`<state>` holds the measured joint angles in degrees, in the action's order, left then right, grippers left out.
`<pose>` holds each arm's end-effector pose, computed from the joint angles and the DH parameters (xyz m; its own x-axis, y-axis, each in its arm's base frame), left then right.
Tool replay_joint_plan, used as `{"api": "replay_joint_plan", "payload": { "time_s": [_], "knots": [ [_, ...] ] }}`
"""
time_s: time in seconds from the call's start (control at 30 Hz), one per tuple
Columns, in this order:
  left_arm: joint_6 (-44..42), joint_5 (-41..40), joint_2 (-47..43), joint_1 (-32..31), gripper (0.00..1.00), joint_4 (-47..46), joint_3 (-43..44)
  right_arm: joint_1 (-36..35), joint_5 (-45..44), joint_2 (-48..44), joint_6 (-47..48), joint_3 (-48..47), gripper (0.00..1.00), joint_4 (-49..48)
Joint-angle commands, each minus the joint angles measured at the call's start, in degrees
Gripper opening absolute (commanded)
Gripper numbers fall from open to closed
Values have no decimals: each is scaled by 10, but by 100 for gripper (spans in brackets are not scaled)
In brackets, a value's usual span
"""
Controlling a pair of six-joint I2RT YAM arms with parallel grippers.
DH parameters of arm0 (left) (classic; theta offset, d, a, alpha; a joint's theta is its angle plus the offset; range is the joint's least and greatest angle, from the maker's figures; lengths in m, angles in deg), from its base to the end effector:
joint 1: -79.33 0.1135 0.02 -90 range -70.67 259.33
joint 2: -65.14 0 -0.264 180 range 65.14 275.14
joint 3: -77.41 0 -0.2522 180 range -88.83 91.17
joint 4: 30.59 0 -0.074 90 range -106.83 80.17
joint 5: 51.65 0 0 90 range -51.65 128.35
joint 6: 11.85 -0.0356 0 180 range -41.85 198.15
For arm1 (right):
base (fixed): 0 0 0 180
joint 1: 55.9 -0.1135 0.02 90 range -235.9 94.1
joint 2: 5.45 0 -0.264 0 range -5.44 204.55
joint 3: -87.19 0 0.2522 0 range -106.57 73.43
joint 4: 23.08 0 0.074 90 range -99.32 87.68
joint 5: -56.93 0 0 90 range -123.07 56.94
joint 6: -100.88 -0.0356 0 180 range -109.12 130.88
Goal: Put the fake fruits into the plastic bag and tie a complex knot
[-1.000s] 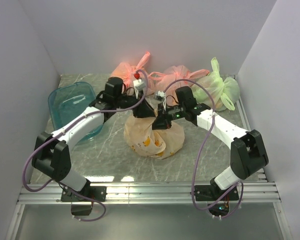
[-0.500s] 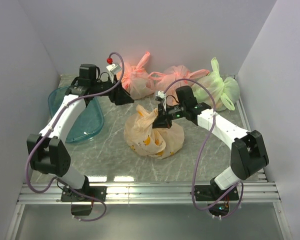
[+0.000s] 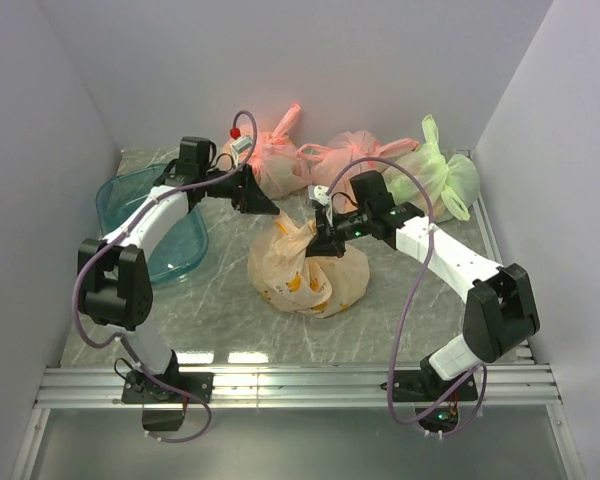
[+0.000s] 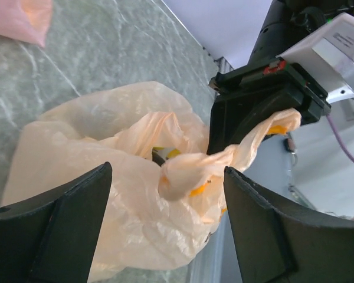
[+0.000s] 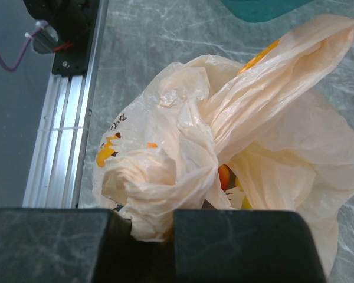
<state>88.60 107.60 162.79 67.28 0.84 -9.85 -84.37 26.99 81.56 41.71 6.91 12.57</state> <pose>0.3609 -0.1111 0.3022 -0.7169 0.0873 -0.6916 0.6921 0.2085 -0.6910 0.2705 0.1818 0.2857 -0.0985 -0.3444 -0.9337 -0.9912 -0.0500 0.1230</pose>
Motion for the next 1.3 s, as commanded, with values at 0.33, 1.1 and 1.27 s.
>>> {"api": "replay_joint_plan", "payload": {
  "time_s": [0.33, 1.1, 1.27],
  "knots": [
    [23, 62, 12, -16, 39, -10, 3, -8, -14, -25, 40, -20, 0, 10],
    [-116, -389, -263, -298, 0, -9, -186, -9, -157, 24, -253, -29, 0, -106],
    [-113, -597, -186, -392, 0, -39, -193, -8, -187, 13, -318, -31, 0, -112]
  ]
}}
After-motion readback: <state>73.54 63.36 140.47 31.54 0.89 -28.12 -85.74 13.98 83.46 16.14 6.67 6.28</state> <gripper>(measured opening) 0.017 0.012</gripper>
